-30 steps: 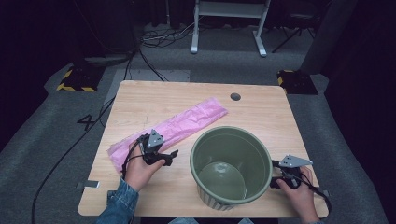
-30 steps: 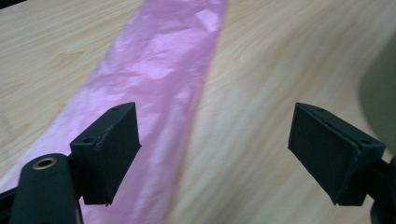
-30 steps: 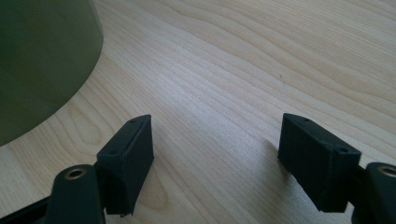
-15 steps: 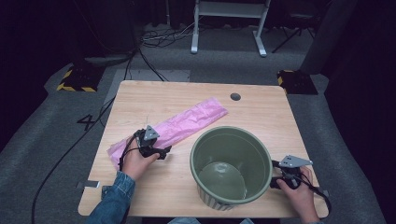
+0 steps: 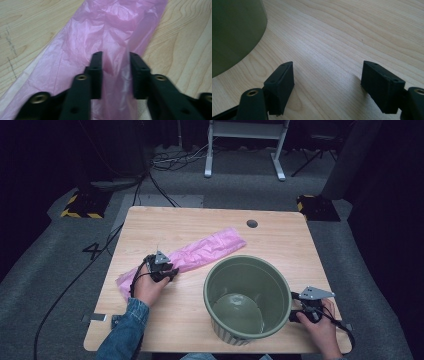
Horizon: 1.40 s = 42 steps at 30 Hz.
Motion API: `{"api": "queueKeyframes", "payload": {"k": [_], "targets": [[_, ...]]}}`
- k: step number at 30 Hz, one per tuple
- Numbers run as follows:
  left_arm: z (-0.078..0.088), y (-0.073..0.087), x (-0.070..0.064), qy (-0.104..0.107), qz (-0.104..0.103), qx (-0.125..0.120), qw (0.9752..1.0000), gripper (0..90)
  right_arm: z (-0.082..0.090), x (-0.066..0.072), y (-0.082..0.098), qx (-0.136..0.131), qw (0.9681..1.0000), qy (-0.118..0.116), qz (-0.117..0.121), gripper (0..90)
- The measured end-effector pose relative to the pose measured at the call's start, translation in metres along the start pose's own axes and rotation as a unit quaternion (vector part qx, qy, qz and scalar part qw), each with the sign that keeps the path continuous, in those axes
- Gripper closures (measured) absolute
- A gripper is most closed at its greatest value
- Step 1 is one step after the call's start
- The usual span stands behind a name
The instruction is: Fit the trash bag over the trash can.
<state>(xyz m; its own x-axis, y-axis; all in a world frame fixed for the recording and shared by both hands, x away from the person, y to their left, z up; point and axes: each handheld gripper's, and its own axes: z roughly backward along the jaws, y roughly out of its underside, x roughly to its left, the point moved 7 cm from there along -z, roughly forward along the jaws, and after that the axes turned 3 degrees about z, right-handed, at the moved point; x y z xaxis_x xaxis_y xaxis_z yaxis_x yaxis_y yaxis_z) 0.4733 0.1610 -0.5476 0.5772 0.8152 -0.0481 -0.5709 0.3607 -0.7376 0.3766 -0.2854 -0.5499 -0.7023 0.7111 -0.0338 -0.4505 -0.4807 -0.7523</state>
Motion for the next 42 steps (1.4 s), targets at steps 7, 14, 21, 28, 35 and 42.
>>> {"api": "queueKeyframes", "payload": {"k": [7,14,21,28,35,42], "targets": [[0.01,-0.009,-0.003,0.022,0.002,-0.031,0.9993,89.6,0.0,0.0,0.0,0.0,1.0,0.0,0.0,26.7],[0.029,-0.025,-0.014,0.051,-0.026,-0.066,0.9962,89.7,0.0,0.0,0.0,0.0,1.0,0.0,0.0,26.7],[0.06,-0.046,-0.024,0.076,-0.037,-0.108,0.9905,89.8,0.0,0.0,0.0,0.0,1.0,0.0,0.0,26.7],[0.088,-0.064,-0.029,0.085,-0.046,-0.147,0.9844,89.8,0.0,0.0,0.0,0.0,1.0,0.0,0.0,26.7],[0.132,-0.087,-0.039,0.102,-0.068,-0.185,0.9752,89.9,0.0,0.0,0.0,0.0,1.0,0.0,0.0,26.7],[0.167,-0.105,-0.046,0.114,-0.076,-0.219,0.9661,89.9,0.0,0.0,0.0,0.0,1.0,0.0,0.0,26.7]]}}
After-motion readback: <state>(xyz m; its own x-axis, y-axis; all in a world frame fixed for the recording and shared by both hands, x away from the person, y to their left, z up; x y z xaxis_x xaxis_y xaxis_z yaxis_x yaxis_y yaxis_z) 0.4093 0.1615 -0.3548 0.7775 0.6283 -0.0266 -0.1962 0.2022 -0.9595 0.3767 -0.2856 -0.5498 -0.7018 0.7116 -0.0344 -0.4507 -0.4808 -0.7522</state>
